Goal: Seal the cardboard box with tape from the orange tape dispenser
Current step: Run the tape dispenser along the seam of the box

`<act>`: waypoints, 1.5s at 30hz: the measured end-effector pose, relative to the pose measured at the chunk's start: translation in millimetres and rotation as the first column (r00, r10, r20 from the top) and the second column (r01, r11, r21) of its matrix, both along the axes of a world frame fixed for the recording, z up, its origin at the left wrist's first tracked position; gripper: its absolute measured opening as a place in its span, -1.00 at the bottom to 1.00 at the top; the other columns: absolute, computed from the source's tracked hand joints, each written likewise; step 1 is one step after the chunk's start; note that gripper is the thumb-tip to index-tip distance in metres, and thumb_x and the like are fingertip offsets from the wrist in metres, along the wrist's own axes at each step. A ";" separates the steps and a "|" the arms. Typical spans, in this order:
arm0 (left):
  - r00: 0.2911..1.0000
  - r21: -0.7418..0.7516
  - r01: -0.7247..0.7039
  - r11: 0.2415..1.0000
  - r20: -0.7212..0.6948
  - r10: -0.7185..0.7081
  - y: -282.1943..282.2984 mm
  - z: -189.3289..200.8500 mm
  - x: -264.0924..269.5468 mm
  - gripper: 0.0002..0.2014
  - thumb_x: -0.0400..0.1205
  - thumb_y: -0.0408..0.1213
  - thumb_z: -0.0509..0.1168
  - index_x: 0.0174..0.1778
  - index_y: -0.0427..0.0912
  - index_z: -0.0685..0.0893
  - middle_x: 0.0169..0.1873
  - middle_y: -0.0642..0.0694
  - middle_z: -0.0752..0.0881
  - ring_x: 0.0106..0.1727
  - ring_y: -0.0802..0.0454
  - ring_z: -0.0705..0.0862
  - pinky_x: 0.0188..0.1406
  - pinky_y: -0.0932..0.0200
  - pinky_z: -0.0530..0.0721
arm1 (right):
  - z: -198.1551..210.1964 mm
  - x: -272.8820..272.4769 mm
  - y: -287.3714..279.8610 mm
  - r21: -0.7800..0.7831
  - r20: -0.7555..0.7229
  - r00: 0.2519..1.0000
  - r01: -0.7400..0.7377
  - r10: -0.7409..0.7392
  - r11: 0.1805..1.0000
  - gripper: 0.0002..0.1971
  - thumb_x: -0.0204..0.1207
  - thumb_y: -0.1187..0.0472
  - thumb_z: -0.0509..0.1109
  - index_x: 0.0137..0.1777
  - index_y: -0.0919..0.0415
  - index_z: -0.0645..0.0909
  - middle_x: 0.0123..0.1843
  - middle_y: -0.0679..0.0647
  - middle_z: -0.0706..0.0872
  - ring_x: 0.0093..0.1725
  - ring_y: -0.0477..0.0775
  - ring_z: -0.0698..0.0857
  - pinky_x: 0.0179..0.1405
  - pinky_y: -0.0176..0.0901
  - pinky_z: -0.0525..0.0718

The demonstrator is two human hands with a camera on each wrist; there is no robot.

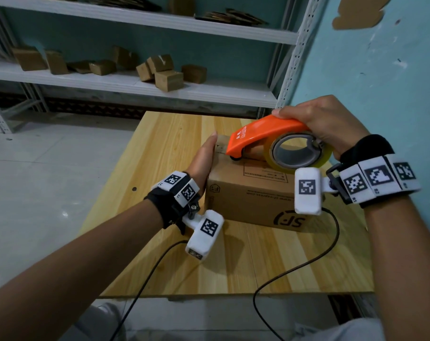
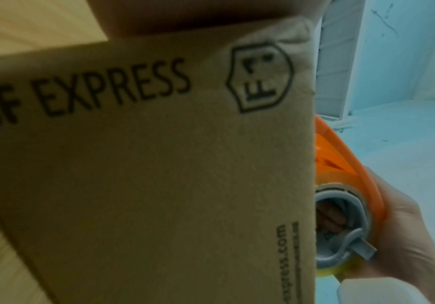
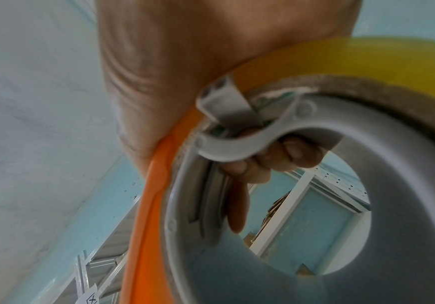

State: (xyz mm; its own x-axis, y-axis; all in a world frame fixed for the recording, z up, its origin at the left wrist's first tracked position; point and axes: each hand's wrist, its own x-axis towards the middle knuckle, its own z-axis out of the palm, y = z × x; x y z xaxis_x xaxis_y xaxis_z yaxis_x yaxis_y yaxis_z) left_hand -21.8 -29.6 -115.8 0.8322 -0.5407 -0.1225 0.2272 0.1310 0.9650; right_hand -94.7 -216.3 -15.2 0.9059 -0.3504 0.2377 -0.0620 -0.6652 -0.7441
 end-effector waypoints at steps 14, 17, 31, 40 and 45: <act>0.990 0.012 -0.038 0.999 0.137 0.036 -5.1 4.3 -0.2 -0.39 0.72 0.21 -0.04 0.64 -0.02 0.22 0.48 -0.28 0.49 0.41 -0.17 0.56 0.42 -0.19 0.48 | 0.7 -0.6 -3.5 0.051 0.006 1.000 -0.013 0.013 0.999 -0.41 0.41 -0.15 0.55 0.01 0.49 0.74 -0.29 0.19 0.74 -0.35 0.02 0.68 -0.11 -0.16 0.59; 0.965 0.082 -0.044 0.996 0.261 0.021 -6.7 10.8 -3.9 -0.51 0.79 0.04 -0.12 0.66 0.05 0.16 0.57 -0.15 0.34 0.56 -0.13 0.37 0.54 -0.18 0.33 | 0.3 -1.2 -3.6 0.050 0.009 1.000 -0.011 0.011 0.999 -0.40 0.41 -0.15 0.54 0.00 0.50 0.73 -0.30 0.18 0.73 -0.35 0.02 0.68 -0.12 -0.17 0.59; 0.903 0.393 -0.136 0.909 0.428 -0.050 3.3 15.0 5.6 -0.56 0.79 -0.17 0.01 0.63 -0.05 0.29 0.60 -0.07 0.33 0.60 -0.01 0.27 0.49 0.07 0.23 | -2.0 1.9 0.9 0.053 0.012 1.000 -0.026 0.025 0.998 -0.43 0.42 -0.17 0.54 -0.09 0.45 0.73 -0.35 0.15 0.68 -0.34 0.04 0.66 -0.10 -0.13 0.56; 0.899 0.446 -0.113 0.888 0.427 -0.100 25.6 21.5 11.9 -0.58 0.80 -0.21 0.01 0.60 -0.11 0.35 0.50 -0.13 0.48 0.49 -0.07 0.44 0.50 -0.06 0.40 | -2.2 8.3 23.6 0.075 0.040 0.997 -0.064 0.061 0.995 -0.38 0.40 -0.16 0.55 0.04 0.51 0.73 -0.22 0.36 0.72 -0.29 0.06 0.69 -0.04 -0.12 0.61; 0.897 0.484 -0.124 0.866 0.428 -0.110 50.9 25.8 20.0 -0.61 0.79 -0.23 0.03 0.55 -0.04 0.43 0.43 -0.15 0.55 0.41 -0.09 0.53 0.40 -0.03 0.50 | -3.8 17.3 47.1 0.077 0.060 0.995 -0.087 0.083 0.993 -0.40 0.40 -0.15 0.56 -0.03 0.51 0.72 -0.32 0.25 0.68 -0.32 0.08 0.68 -0.04 -0.10 0.63</act>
State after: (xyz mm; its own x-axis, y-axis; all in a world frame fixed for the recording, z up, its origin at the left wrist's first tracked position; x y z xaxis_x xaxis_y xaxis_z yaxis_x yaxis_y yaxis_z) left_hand -1.8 21.3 -89.9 0.8655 -0.5008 0.0015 -0.2222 -0.3814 0.8973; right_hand -77.4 -169.2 -19.0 0.9191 -0.2925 0.2641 0.0362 -0.6046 -0.7957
